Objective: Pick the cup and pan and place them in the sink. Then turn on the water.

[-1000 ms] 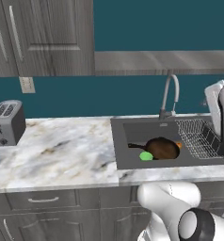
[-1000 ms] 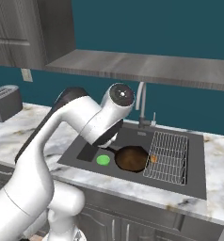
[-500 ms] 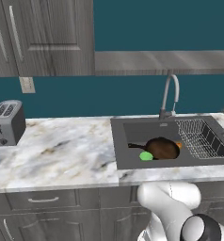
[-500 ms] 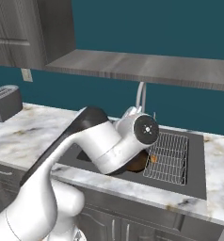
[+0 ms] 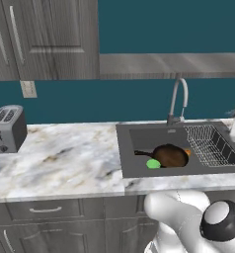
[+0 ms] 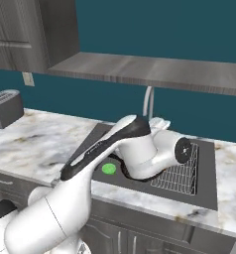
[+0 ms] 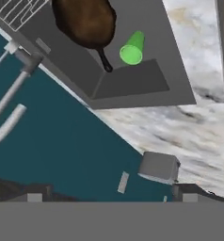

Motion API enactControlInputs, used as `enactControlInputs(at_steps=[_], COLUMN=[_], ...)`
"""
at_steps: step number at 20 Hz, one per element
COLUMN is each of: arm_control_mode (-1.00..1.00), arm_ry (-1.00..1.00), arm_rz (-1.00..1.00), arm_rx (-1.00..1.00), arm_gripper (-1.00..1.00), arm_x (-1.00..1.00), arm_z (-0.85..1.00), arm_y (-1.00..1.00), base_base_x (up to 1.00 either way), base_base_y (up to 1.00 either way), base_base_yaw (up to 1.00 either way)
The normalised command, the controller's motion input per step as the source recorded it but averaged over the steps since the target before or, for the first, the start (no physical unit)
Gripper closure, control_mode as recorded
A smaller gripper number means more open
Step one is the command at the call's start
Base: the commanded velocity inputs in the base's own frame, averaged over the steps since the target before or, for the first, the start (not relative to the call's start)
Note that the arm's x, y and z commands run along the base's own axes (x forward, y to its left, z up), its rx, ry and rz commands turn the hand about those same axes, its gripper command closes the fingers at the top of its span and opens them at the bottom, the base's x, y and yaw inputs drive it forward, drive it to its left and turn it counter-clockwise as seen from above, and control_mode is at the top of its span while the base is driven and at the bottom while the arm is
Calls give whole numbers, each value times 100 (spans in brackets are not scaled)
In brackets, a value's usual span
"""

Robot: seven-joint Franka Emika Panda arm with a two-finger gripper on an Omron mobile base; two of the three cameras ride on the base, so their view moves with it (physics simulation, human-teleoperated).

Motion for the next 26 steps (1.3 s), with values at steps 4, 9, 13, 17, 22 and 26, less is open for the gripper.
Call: enactControlInputs(at_steps=[4,9,13,17,22,26], arm_control_mode=[-100,-100,-100,-100,-100,-100], arm_ry=[3,0,0,0,1,0], arm_rz=[-1,-5,-12,-12,-3,0], arm_rx=[28,27,16,15,19,12], arm_gripper=[-100,-100,-100,-100,-100,-100], arm_x=[80,67,80,52,22,39], arm_z=[-70,-23,-1,-7,-17,-27], arm_y=[2,-15,0,-18,-31,-13], base_base_x=[0,0,0,0,0,0], base_base_y=[0,0,0,0,0,0], base_base_yaw=[0,0,0,0,0,0])
